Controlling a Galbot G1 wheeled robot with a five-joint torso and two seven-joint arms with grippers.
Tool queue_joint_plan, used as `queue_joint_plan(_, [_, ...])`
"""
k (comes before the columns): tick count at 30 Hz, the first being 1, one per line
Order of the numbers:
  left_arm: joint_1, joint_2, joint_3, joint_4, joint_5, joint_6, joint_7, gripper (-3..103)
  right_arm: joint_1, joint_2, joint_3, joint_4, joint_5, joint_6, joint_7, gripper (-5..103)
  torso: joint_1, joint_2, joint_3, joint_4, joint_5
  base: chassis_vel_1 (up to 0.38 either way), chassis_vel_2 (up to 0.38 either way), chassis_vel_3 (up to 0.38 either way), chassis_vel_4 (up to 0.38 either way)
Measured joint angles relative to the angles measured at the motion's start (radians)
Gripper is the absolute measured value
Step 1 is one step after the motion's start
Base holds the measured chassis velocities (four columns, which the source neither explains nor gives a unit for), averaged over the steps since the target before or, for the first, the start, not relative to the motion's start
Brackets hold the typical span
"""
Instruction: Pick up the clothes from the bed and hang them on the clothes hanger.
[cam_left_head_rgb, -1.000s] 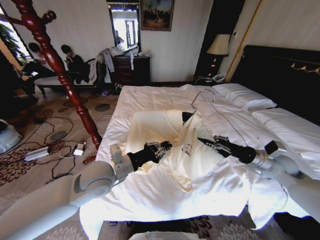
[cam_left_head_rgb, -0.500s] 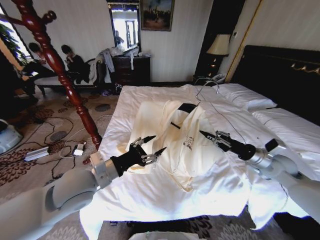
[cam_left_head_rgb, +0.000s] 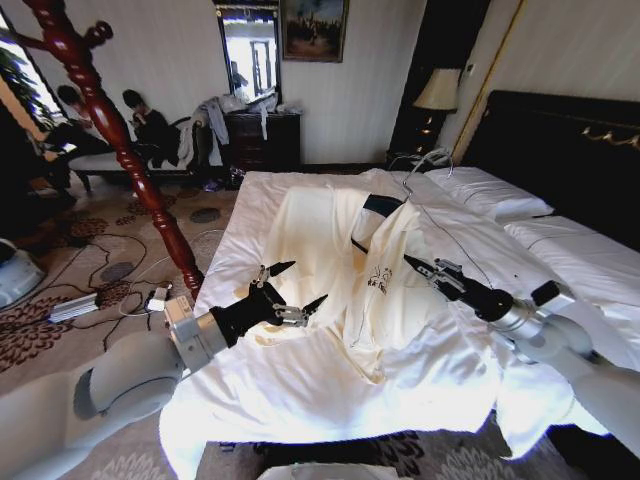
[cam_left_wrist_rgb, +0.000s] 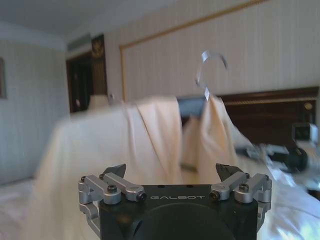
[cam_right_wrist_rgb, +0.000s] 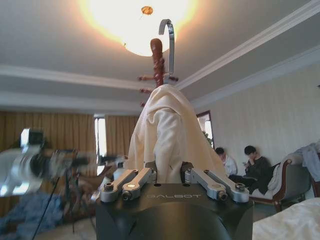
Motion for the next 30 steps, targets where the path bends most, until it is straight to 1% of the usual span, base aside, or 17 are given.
queue_joint_plan(2, [-0.026,0.023,-0.022,0.0,0.022,-0.004,0.009,100,-0.004,-0.004,0.0,-0.014,-0.029,0.0,-0.033,19,0.0,0.0,0.0,0.0,0.0005,0.0,0.0,0.0,0.0])
queue_joint_plan(4, [-0.033,0.059,-0.059,0.0,0.075,-0.016,0.053,100,-0.005,-0.005,0.0,-0.036,-0.068,0.0,-0.086,19,0.0,0.0,0.0,0.0002,0.0003,0.0,0.0,0.0,0.0])
queue_joint_plan(5, [-0.033,0.059,-0.059,0.0,0.075,-0.016,0.053,100,-0.005,-0.005,0.0,-0.036,-0.068,0.0,-0.086,19,0.0,0.0,0.0,0.0002,0.0003,0.0,0.0,0.0,0.0])
queue_joint_plan(8, [-0.033,0.119,-0.114,0.011,0.107,-0.038,0.134,100,-0.001,-0.006,-0.001,-0.071,-0.103,0.001,-0.158,19,0.0,0.0,0.0,0.0003,0.0005,0.0,0.0,0.0,0.0])
queue_joint_plan(9, [-0.033,0.119,-0.114,0.011,0.107,-0.038,0.134,100,-0.001,-0.006,-0.001,-0.071,-0.103,0.001,-0.158,19,0.0,0.0,0.0,0.0003,0.0005,0.0,0.0,0.0,0.0])
queue_joint_plan(12, [-0.035,0.169,-0.121,0.064,0.122,-0.064,0.223,100,0.003,-0.003,0.001,-0.096,-0.119,0.001,-0.224,19,0.0,0.0,0.0,0.0002,0.0005,0.0,0.0,0.0,0.0])
queue_joint_plan(13, [-0.035,0.169,-0.121,0.064,0.122,-0.064,0.223,100,0.003,-0.003,0.001,-0.096,-0.119,0.001,-0.224,19,0.0,0.0,0.0,0.0002,0.0005,0.0,0.0,0.0,0.0])
queue_joint_plan(15, [-0.035,0.184,-0.108,0.103,0.119,-0.077,0.282,100,0.005,0.0,0.005,-0.102,-0.129,0.001,-0.261,19,0.0,0.0,0.0,0.0003,0.0004,0.0,0.0,0.0,0.0])
queue_joint_plan(17, [-0.037,0.186,-0.096,0.131,0.118,-0.085,0.32,100,0.006,0.004,0.01,-0.105,-0.145,0.001,-0.293,19,0.0,0.0,0.0,0.0002,0.0003,0.0,0.0,0.0,0.0])
queue_joint_plan(18, [-0.037,0.183,-0.086,0.148,0.116,-0.09,0.351,100,0.006,0.005,0.015,-0.106,-0.159,0.001,-0.315,19,0.0,0.0,0.0,0.0002,0.0003,0.0,0.0,0.0,0.0])
queue_joint_plan(20, [-0.037,0.181,-0.081,0.154,0.114,-0.091,0.365,100,0.005,0.005,0.018,-0.106,-0.164,0.001,-0.324,19,0.0,0.0,0.0,0.0002,0.0002,0.0,0.0,0.0,0.0])
queue_joint_plan(23, [-0.03,0.174,-0.06,0.17,0.1,-0.092,0.453,100,0.004,0.002,0.03,-0.098,-0.192,0.001,-0.378,19,0.0,0.0,0.0,0.0001,0.0003,0.0,0.0,0.0,0.0])
queue_joint_plan(24, [-0.03,0.174,-0.06,0.17,0.1,-0.092,0.453,100,0.004,0.002,0.03,-0.098,-0.192,0.001,-0.378,19,0.0,0.0,0.0,0.0001,0.0003,0.0,0.0,0.0,0.0])
queue_joint_plan(27, [-0.03,0.17,-0.043,0.185,0.092,-0.095,0.547,100,0.011,-0.01,0.028,-0.075,-0.21,0.001,-0.39,19,0.0,0.0,0.0,0.0002,0.0001,0.0,0.0,0.0,0.0])
queue_joint_plan(28, [-0.03,0.17,-0.043,0.185,0.092,-0.095,0.547,100,0.011,-0.01,0.028,-0.075,-0.21,0.001,-0.39,19,0.0,0.0,0.0,0.0002,0.0001,0.0,0.0,0.0,0.0])
queue_joint_plan(29, [-0.03,0.17,-0.039,0.191,0.091,-0.095,0.571,100,0.015,-0.012,0.023,-0.067,-0.212,0.001,-0.39,19,0.0,0.0,0.0,0.0002,0.0002,0.0,0.0,0.0,0.0])
queue_joint_plan(30, [-0.03,0.171,-0.033,0.201,0.093,-0.095,0.6,103,0.02,-0.015,0.015,-0.057,-0.214,0.0,-0.39,19,0.0,0.0,0.0,0.0003,0.0003,0.0,0.0,0.0,0.0])
